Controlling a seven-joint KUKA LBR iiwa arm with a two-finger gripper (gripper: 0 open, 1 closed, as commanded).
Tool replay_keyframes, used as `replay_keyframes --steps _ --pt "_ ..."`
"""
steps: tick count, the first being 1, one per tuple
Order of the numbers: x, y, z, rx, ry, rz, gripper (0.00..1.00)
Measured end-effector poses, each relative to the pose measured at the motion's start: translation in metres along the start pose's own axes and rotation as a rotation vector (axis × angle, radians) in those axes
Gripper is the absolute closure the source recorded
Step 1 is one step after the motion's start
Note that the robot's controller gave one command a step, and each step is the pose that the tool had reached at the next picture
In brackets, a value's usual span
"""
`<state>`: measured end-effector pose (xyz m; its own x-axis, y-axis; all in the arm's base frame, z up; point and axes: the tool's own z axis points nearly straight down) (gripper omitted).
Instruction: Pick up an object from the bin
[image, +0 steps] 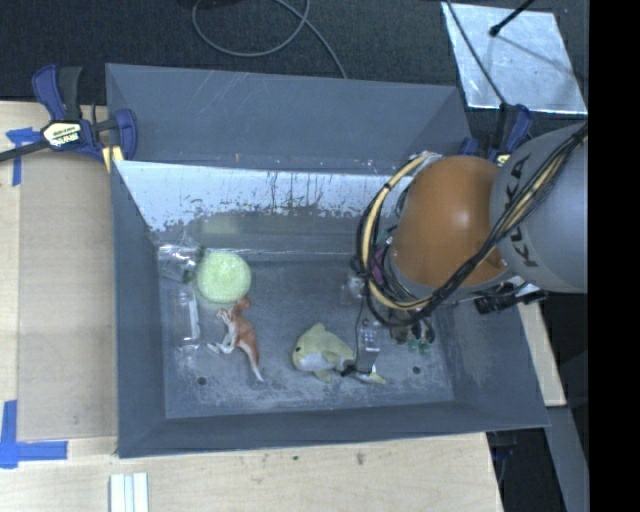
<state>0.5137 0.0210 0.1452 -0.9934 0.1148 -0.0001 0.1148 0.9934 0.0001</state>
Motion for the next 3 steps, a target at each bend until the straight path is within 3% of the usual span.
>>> replay_keyframes --steps 1,2,3 --pt "-0.013 -0.001 0.024 0.000 0.000 0.092 0.00" --pt "0.005 0.002 0.076 0.000 -0.001 0.146 0.00" --pt "-0.005 0.000 0.074 -0.001 -0.004 0.254 1.00"
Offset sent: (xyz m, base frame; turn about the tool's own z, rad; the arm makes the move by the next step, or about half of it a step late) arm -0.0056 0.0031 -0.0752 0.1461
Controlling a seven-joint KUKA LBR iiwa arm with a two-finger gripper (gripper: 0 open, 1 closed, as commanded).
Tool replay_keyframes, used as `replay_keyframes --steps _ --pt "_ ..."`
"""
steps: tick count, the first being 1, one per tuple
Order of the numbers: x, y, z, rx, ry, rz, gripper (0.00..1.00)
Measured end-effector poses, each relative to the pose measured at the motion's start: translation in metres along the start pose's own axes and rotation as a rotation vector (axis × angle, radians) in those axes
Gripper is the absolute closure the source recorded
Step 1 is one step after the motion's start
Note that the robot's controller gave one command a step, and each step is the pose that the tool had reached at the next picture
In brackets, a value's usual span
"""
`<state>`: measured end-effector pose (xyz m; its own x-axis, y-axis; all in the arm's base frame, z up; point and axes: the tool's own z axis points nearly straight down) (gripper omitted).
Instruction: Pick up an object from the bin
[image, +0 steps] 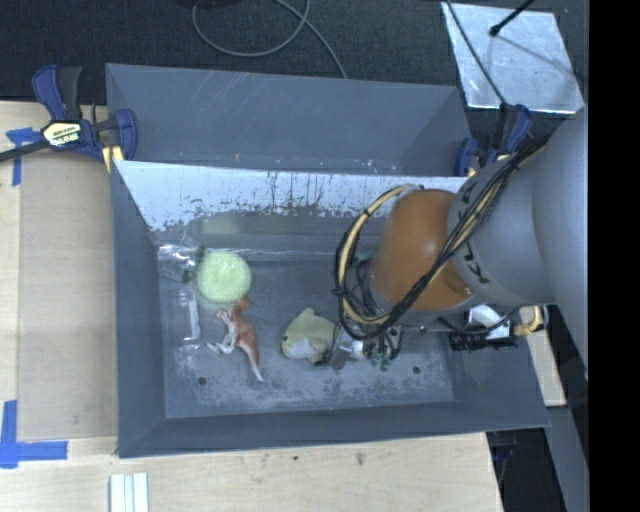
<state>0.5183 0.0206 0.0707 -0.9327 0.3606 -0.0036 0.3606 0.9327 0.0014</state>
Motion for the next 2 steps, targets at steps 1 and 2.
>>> replay_keyframes --steps 1,2 --pt "0.0000 0.0000 0.0000 0.000 0.000 0.000 1.00" --pt "0.0002 -0.0001 -0.0015 0.000 0.000 0.000 1.00"
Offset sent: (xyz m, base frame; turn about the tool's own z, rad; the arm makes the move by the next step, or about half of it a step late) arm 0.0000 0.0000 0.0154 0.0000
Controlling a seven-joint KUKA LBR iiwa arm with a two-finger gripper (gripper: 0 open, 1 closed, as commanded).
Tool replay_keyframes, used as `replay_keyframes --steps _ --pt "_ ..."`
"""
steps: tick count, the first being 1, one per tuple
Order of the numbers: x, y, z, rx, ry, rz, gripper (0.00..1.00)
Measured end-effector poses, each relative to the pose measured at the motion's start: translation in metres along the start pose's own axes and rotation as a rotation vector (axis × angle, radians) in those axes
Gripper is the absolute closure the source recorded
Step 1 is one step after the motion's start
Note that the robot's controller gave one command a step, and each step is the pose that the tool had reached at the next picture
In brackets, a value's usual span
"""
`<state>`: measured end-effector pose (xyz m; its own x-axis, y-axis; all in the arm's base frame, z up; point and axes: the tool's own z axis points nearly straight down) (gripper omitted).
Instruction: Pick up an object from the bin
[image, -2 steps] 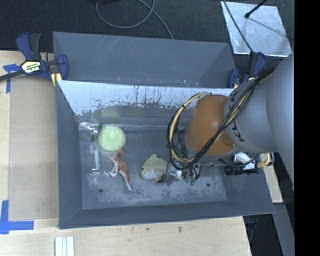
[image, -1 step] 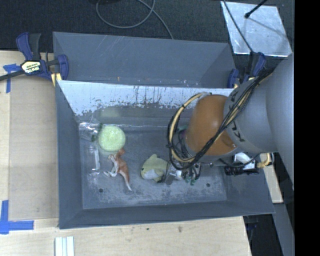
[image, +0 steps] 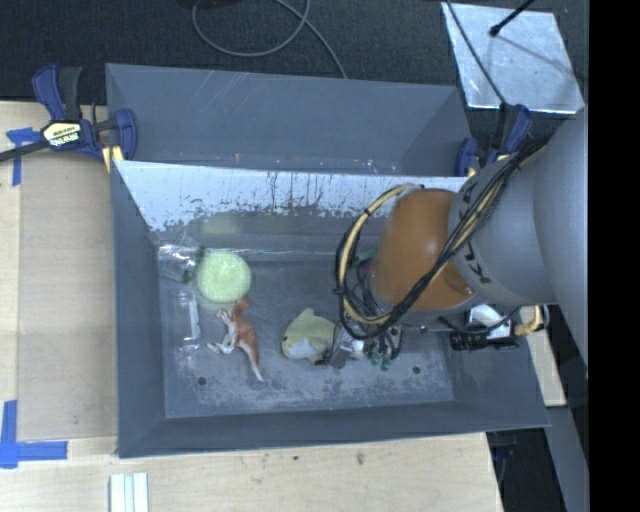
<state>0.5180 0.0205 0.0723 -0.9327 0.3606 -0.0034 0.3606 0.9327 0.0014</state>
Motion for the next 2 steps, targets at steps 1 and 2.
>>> replay_keyframes --steps 1,2 --pt "-0.0004 -0.0001 -0.0041 0.000 -0.001 0.000 1.00" --pt "0.0002 -0.0006 -0.0096 0.001 0.002 0.000 1.00"
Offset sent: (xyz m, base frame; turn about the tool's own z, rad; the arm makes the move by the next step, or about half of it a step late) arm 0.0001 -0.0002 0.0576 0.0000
